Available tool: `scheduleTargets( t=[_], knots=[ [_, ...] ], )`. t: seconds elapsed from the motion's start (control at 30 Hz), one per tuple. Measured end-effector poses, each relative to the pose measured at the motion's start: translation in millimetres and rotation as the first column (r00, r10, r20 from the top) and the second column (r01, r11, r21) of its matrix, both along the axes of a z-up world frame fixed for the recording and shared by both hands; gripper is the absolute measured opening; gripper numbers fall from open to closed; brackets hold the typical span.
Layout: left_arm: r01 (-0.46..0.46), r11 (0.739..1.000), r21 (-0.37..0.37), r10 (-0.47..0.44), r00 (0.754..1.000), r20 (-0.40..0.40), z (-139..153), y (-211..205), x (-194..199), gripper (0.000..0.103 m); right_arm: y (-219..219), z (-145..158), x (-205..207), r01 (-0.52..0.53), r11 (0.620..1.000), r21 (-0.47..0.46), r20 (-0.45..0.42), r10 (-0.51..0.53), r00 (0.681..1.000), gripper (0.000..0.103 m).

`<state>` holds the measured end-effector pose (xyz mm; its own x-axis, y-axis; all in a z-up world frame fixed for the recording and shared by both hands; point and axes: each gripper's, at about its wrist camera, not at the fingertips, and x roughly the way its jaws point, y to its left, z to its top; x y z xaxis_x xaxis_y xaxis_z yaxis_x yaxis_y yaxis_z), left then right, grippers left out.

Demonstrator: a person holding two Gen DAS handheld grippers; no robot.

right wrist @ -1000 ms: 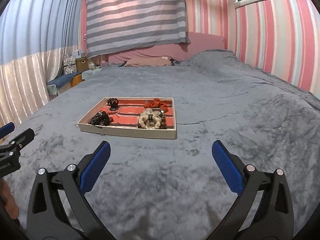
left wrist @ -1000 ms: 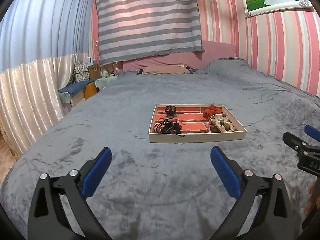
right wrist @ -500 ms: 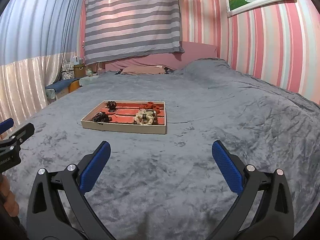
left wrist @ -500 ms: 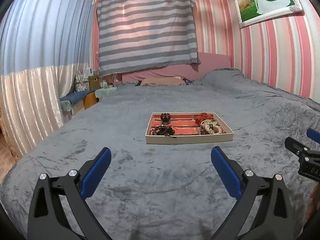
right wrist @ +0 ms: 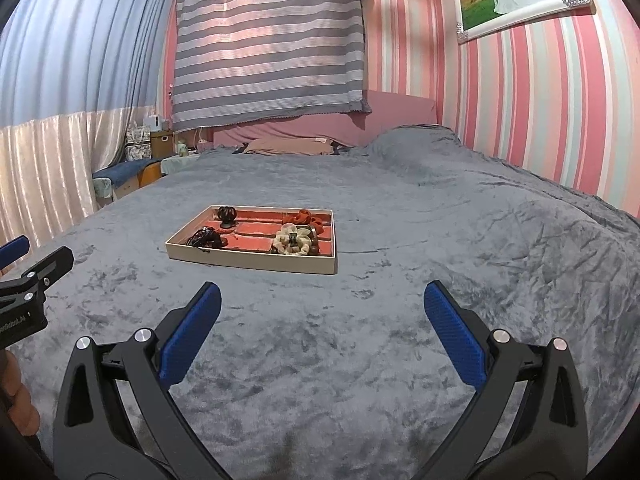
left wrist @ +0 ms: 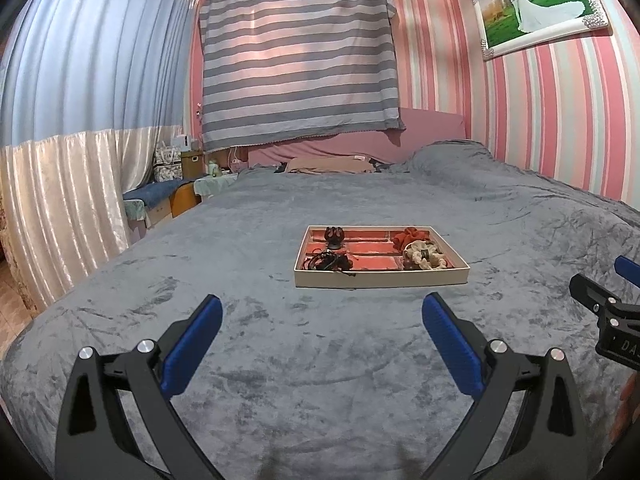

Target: Organize jewelry

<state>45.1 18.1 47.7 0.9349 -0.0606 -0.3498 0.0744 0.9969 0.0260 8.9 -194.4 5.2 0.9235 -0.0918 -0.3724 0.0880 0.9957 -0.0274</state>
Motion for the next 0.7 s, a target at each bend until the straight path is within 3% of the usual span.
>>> scheduleTargets(
  t=[0.7],
  knots=[
    [-0.003, 1.0, -0.002, 0.003, 1.0, -0.002, 0.7, 3.4, 1.1, 0.098, 4.7, 3.1, -3.7, 0.004, 0.999, -0.036, 0.042, -0.002, 0.999, 0.099]
  ],
)
